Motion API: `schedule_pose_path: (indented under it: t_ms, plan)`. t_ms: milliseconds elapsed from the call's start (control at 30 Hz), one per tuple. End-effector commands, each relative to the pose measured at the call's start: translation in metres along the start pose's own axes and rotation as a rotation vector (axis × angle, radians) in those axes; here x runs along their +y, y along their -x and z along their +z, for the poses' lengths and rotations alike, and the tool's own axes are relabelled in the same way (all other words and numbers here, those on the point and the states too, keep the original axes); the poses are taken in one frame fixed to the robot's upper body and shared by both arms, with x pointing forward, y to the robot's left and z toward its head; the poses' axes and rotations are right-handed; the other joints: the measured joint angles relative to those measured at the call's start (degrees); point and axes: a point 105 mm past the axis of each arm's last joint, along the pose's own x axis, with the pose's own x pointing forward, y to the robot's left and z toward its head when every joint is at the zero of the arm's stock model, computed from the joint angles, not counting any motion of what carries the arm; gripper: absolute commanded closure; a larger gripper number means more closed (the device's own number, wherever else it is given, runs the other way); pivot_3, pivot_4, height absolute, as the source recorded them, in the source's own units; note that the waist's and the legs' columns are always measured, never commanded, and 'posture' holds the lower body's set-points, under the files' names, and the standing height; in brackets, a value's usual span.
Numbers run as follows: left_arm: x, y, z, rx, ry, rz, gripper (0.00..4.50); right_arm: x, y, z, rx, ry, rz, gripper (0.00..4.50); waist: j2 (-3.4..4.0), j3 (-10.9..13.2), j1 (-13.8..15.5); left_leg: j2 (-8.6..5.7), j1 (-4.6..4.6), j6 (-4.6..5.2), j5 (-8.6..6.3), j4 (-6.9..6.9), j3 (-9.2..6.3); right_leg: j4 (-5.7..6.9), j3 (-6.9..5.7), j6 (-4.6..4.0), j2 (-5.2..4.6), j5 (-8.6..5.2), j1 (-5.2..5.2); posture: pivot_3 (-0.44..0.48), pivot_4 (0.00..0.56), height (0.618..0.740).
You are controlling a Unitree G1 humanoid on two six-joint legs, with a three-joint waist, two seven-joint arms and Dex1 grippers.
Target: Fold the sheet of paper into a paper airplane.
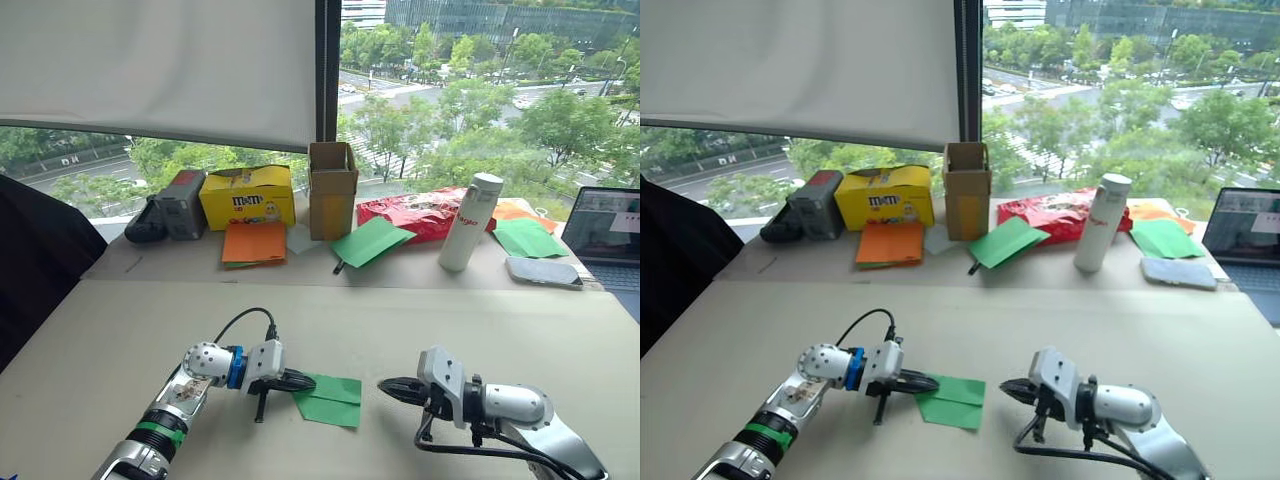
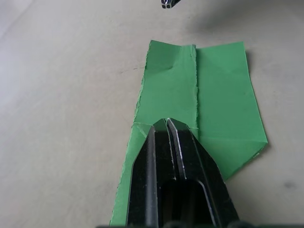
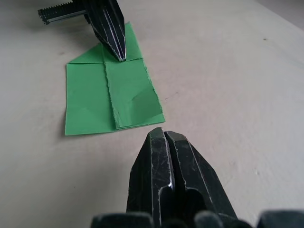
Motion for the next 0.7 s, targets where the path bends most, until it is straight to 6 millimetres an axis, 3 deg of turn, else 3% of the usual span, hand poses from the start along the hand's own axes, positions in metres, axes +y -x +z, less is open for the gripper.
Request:
schedule_pose_path:
  t_ms: [33, 67, 167, 333, 500, 700]
  plan:
    - [0.006, 0.014, 0.015, -0.074, 0.111, 0.039, 4.50, 0.003, -0.001, 0.012, -0.040, -0.060, 0.026, 2.96, 0.04, 0.1, 0.0, 0.01, 0.00, 0.00, 0.00, 0.00, -0.01, 0.00, -0.01, -0.03, 0.00, 0.02, -0.03, 0.000, 0.150, 0.740]
    - [0.009, 0.019, 0.022, -0.093, 0.129, 0.056, 4.50, 0.002, -0.001, 0.014, -0.048, -0.072, 0.026, 2.61, -0.04, 0.2, 0.0, 0.03, 0.00, 0.00, 0.00, 0.00, -0.03, 0.01, 0.00, -0.04, 0.00, 0.02, -0.10, 0.000, 0.150, 0.740]
    - [0.016, 0.037, 0.037, -0.117, 0.156, 0.106, 3.71, -0.004, 0.000, 0.021, -0.076, -0.124, 0.017, 1.53, -0.26, 0.4, -0.1, 0.07, -0.01, 0.00, 0.00, 0.00, -0.07, 0.02, -0.02, -0.05, 0.00, 0.03, -0.24, 0.000, 0.150, 0.740]
    - [0.025, 0.062, 0.053, -0.141, 0.175, 0.193, 2.09, -0.010, 0.002, 0.027, -0.114, -0.351, 0.049, 0.00, -0.18, 0.5, -0.1, 0.08, 0.00, 0.00, 0.00, -0.02, -0.10, 0.01, 0.00, -0.06, -0.10, 0.03, -0.11, 0.000, 0.150, 0.740]
    - [0.020, 0.070, 0.052, -0.087, 0.146, 0.232, 0.38, -0.004, -0.002, 0.024, -0.114, -0.567, 0.140, 0.00, -0.19, 0.5, -0.1, 0.09, 0.02, 0.00, 0.00, -0.08, -0.16, -0.04, 0.01, -0.08, -0.41, 0.05, -0.14, 0.000, 0.150, 0.740]
    - [0.005, 0.069, 0.037, -0.037, 0.165, 0.240, 0.38, -0.001, -0.016, 0.022, -0.116, -0.709, 0.215, 0.00, -0.15, 0.5, -0.1, 0.05, 0.03, 0.00, 0.00, -0.10, -0.21, -0.05, -0.01, -0.13, -0.75, 0.06, -0.15, 0.000, 0.150, 0.740]
